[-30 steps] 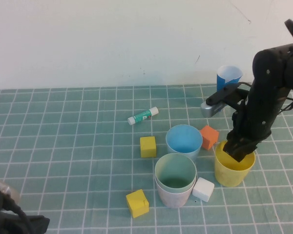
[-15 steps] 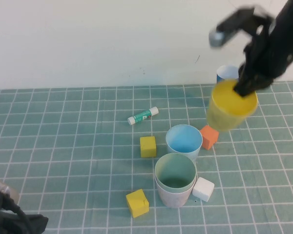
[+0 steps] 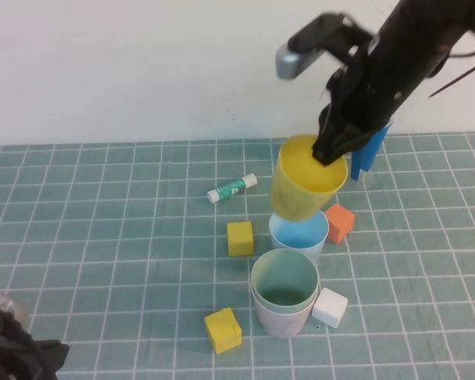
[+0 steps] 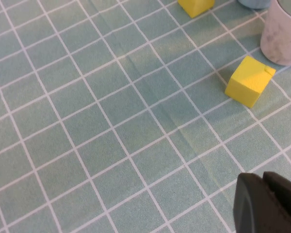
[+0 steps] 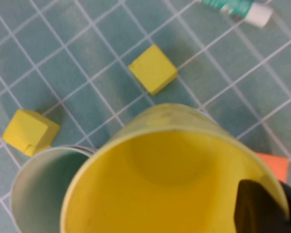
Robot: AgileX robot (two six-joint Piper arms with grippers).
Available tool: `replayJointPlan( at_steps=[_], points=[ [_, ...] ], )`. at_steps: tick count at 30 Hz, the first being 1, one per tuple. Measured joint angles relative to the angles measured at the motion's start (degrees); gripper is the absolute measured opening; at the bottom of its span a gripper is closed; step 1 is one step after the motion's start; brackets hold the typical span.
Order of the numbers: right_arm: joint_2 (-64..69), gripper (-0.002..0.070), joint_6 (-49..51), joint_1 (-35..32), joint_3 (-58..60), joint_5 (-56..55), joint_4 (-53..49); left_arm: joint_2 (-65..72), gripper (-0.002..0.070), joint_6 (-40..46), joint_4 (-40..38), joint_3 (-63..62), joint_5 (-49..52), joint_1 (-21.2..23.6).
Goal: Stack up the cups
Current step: Place the yellow cup on the blue cup, then pick up the blue cup
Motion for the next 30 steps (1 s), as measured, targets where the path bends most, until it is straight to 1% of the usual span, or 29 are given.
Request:
replayJointPlan(
  at_steps=[5,10,12,14,17,20,22,24,30],
  points=[
    [4.55,0.0015,0.2,0.21,0.0,-0.11,-0.68,0.0,-0.0002,0.0,0.14,0.0,0.0,0.0],
    [5.96,0.0015,0.34,0.21,0.0,-0.19,-1.87,0.0,-0.0001,0.0,0.55,0.0,0.0,0.0],
    [6.49,0.0026,0.48,0.21,0.0,-0.32,-2.09,0.0,-0.0002,0.0,0.84,0.0,0.0,0.0],
    [6.83,0.0073,0.73,0.21,0.0,-0.32,-2.09,0.0,-0.0001,0.0,1.24,0.0,0.0,0.0],
    [7.1,0.021,2.62,0.21,0.0,-0.32,-2.22,0.0,-0.0001,0.0,1.25,0.0,0.0,0.0],
    [7.43,0.0321,5.29,0.21,0.0,-0.32,-3.76,0.0,-0.0002,0.0,1.33,0.0,0.0,0.0],
    [7.79,0.035,6.62,0.09,0.0,-0.32,-4.86,0.0,-0.0002,0.0,1.33,0.0,0.0,0.0],
    [8.43,0.0364,7.39,-0.21,0.0,-0.32,-5.35,0.0,-0.0002,-0.22,1.33,0.0,0.0,0.0],
    [11.36,0.0374,7.87,-1.32,-0.53,-1.2,-4.43,0.0,-0.0002,-0.82,1.33,0.0,0.0,0.0]
  ],
)
